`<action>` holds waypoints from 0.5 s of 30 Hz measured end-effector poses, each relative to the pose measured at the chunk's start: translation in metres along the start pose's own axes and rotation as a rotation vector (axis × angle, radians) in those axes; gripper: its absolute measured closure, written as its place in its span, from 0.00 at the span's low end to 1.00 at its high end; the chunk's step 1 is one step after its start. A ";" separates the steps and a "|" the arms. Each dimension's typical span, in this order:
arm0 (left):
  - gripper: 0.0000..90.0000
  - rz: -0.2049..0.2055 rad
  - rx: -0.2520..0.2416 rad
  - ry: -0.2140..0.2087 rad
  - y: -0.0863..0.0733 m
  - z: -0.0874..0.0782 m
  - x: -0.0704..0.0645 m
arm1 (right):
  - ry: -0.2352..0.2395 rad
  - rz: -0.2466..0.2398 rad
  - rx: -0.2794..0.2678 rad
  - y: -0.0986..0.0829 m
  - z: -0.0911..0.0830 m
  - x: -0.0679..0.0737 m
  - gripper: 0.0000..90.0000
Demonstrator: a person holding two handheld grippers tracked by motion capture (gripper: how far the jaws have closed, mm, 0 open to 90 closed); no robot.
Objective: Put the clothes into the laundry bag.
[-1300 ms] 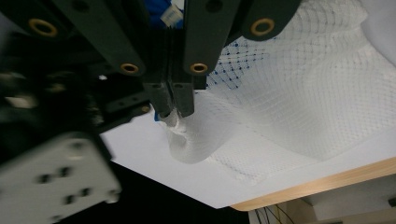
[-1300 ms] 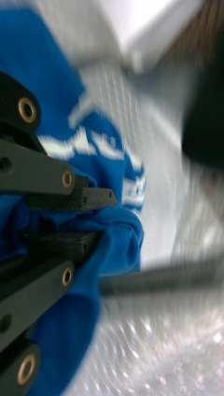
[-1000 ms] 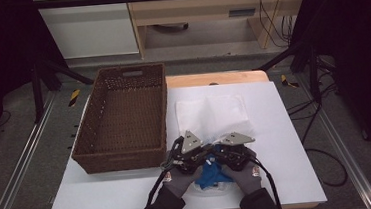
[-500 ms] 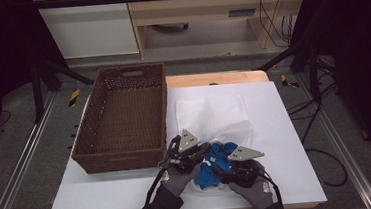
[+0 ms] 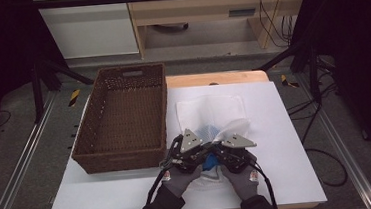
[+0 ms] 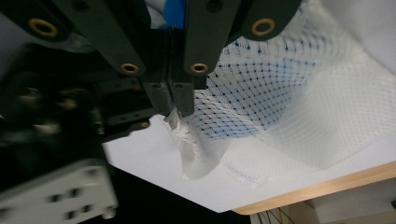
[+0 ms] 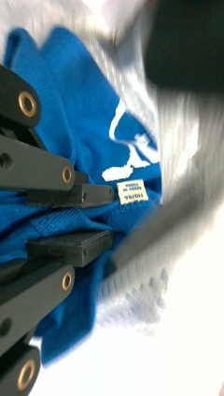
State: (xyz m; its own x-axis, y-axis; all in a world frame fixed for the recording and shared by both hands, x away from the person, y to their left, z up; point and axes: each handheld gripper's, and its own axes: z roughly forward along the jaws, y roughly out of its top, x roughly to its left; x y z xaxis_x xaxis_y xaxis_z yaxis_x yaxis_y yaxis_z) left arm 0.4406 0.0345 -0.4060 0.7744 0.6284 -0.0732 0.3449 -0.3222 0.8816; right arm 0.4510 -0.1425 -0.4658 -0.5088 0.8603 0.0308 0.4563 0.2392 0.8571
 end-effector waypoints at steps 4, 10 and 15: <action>0.99 -0.018 0.015 0.000 -0.008 0.003 0.005 | -0.005 0.007 0.024 -0.006 0.011 -0.002 0.79; 0.99 -0.028 0.012 0.015 -0.011 0.001 0.010 | 0.087 -0.001 -0.059 -0.007 -0.025 -0.010 0.64; 0.99 -0.028 0.012 0.019 -0.011 0.002 0.011 | 0.048 0.006 -0.122 -0.005 -0.055 -0.033 0.52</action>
State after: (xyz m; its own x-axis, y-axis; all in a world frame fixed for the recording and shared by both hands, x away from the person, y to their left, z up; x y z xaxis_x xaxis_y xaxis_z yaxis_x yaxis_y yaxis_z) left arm 0.4461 0.0432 -0.4174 0.7539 0.6510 -0.0887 0.3727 -0.3125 0.8738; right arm 0.4257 -0.1967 -0.4432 -0.5424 0.8381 0.0580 0.3685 0.1752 0.9130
